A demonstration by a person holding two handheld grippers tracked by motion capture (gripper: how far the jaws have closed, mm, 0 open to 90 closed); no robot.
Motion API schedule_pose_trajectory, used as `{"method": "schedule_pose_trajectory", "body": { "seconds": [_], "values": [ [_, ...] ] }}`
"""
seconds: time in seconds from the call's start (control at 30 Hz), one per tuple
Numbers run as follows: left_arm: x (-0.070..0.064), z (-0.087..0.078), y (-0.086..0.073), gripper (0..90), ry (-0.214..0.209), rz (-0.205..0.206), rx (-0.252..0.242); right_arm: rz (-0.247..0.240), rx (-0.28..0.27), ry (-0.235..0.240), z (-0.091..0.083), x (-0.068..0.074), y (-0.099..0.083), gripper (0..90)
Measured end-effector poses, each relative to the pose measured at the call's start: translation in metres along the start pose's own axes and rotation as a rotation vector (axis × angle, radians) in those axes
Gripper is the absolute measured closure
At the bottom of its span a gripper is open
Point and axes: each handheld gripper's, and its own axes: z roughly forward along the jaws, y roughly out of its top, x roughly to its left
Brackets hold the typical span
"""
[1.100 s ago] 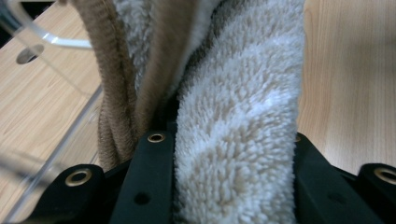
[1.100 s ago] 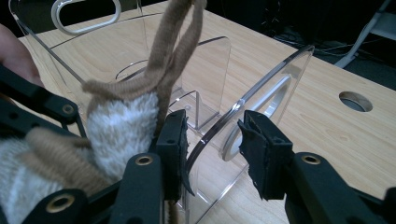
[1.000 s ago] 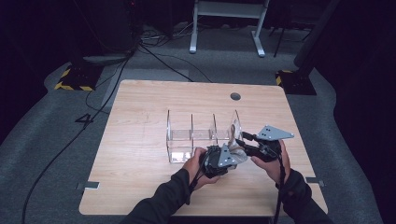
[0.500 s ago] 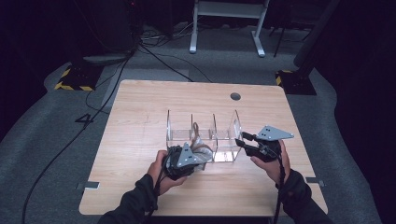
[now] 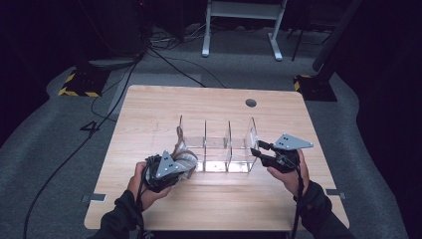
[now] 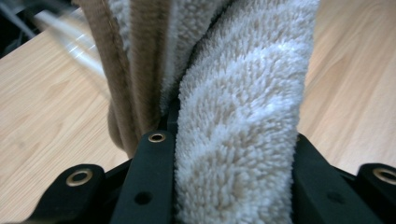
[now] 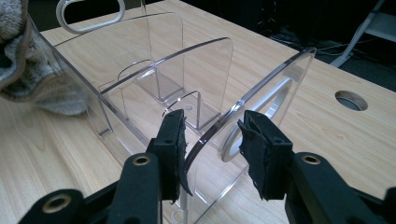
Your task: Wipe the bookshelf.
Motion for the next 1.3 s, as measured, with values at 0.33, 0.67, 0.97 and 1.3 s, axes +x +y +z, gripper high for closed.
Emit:
{"method": "schedule_pose_trajectory", "body": {
  "seconds": [0.33, 0.67, 0.97, 1.3],
  "values": [
    [0.013, 0.001, -0.010, 71.0, 0.035, -0.033, 0.003, -0.001, 0.002, -0.003, 0.000, -0.001, 0.000, 60.1],
    [-0.007, 0.034, 0.019, 70.9, -0.017, 0.021, -0.010, 0.020, 0.000, -0.036, -0.001, -0.005, -0.001, 60.0],
    [-0.034, 0.062, 0.050, 70.8, -0.079, 0.085, -0.021, 0.026, -0.001, -0.042, -0.001, -0.006, -0.001, 60.0],
    [-0.038, 0.051, 0.051, 70.1, -0.117, 0.096, -0.065, 0.017, 0.001, -0.041, -0.003, -0.007, -0.002, 58.6]
  ]
}}
